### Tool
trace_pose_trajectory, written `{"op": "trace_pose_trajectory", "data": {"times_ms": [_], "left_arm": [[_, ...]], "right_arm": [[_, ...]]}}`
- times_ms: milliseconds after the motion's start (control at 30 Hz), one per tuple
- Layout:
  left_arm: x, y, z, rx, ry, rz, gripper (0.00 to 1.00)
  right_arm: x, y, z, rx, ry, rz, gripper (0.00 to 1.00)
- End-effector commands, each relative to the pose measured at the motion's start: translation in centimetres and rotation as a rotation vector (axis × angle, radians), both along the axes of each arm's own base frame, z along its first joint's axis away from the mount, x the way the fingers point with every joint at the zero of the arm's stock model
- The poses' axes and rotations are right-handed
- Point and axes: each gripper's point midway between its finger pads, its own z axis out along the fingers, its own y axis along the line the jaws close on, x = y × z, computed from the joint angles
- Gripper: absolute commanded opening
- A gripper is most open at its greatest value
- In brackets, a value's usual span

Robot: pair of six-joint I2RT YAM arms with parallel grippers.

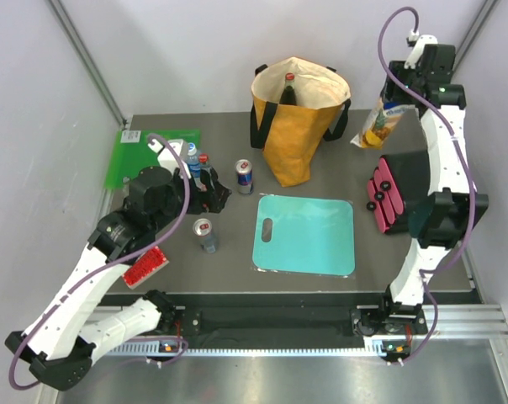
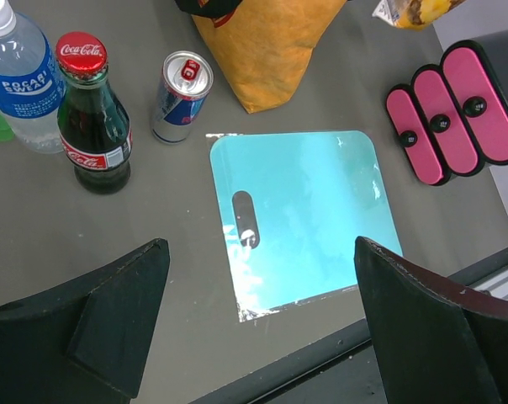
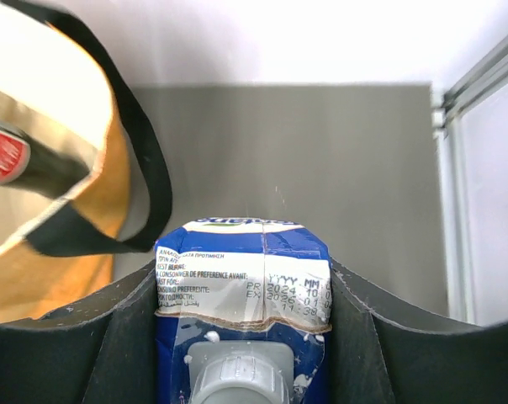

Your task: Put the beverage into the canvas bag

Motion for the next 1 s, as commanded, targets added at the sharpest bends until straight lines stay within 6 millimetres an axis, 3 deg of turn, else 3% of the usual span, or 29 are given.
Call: {"op": "trace_pose_trajectory", "data": {"times_ms": [0,233,433,567,800,967], "left_arm": [[-0.4,0.0,1.0,-0.03,-0.027,-0.008,0.95],[-0.7,0.5,1.3,-0.022,-0.04,-0.002,0.95],[-1.0,0.6,1.7,-0.029,-0.049,-0.008,0.95],[-1.0,0.6,2.1,-0.038,-0.06,-0.006,0.95],[-1.2,0.6,2.6,-0.039,-0.066,-0.013,0.95],[-1.3,0.8,2.4,-0.035,-0.063,-0.009,0.95]], "right_arm": [[-5.5,1.2,26.0,0.003,-0.723,-0.009,0.0],[-10.6,2.5,35.3,0.028,-1.01,0.005,0.0],[-14.1,5.1,40.4,0.058,-1.203,0.063,0.0],[-14.0,6.5,41.1,0.071,-1.244,0.073,0.0],[-12.2,13.1,39.8,-0.039,-1.263,0.211,0.0],[-11.1,15.2,38.2,-0.018,-1.215,0.247,0.0]]}}
